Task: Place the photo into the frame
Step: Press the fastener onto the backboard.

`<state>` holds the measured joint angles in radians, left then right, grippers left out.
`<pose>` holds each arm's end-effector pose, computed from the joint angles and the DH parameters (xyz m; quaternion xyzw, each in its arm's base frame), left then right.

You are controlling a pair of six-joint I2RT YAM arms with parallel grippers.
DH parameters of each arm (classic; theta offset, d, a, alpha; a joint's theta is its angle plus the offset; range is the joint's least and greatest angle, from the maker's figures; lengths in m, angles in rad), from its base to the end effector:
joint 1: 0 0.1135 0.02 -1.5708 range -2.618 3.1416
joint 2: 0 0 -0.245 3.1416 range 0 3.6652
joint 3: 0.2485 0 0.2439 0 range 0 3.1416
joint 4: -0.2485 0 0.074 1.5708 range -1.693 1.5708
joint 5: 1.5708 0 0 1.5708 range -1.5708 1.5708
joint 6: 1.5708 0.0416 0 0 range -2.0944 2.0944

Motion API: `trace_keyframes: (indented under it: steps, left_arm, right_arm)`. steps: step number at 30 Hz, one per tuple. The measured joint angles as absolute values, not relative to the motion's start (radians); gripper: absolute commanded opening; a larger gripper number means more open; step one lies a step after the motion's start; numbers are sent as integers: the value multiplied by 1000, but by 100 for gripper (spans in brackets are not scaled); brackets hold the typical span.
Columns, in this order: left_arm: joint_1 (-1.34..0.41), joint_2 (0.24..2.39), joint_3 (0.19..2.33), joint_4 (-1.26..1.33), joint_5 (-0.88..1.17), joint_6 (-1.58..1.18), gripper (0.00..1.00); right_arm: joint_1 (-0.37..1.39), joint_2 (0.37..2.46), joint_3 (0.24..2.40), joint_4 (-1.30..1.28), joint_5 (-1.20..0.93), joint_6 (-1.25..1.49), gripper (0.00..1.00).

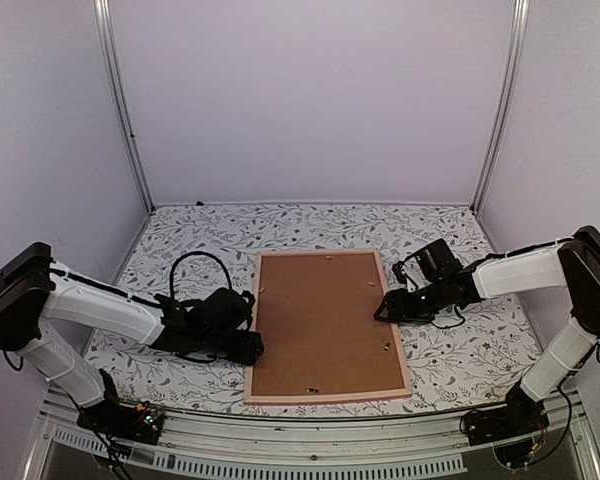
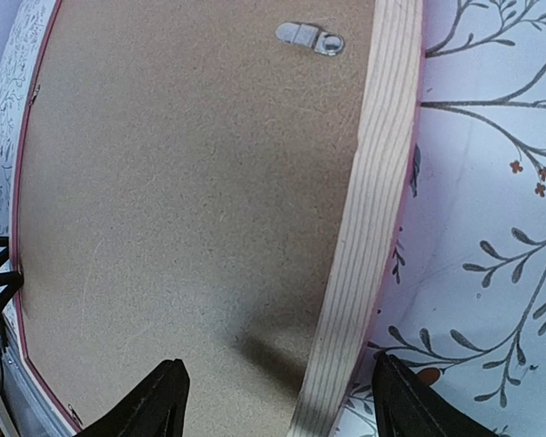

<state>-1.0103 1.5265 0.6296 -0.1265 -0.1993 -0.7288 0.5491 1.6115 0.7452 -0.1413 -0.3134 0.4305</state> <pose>0.1469 -0.2186 0.1130 0.1078 0.9523 -0.1437 0.2467 0.2402 0.1620 0.1210 -0.0995 0.9446 0.2614 0.1717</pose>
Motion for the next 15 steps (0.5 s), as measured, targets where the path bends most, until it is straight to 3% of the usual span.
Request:
trace_keyframes:
  steps: [6,15]
  left_arm:
    - [-1021,1526,630,-125,-208,-731,46]
    - [-1027,1525,630,-121,-207,-729,39]
  right_arm:
    - [550,1618,745,-126,-320,430,73]
    - [550,1621,745,-118,-323,430,73]
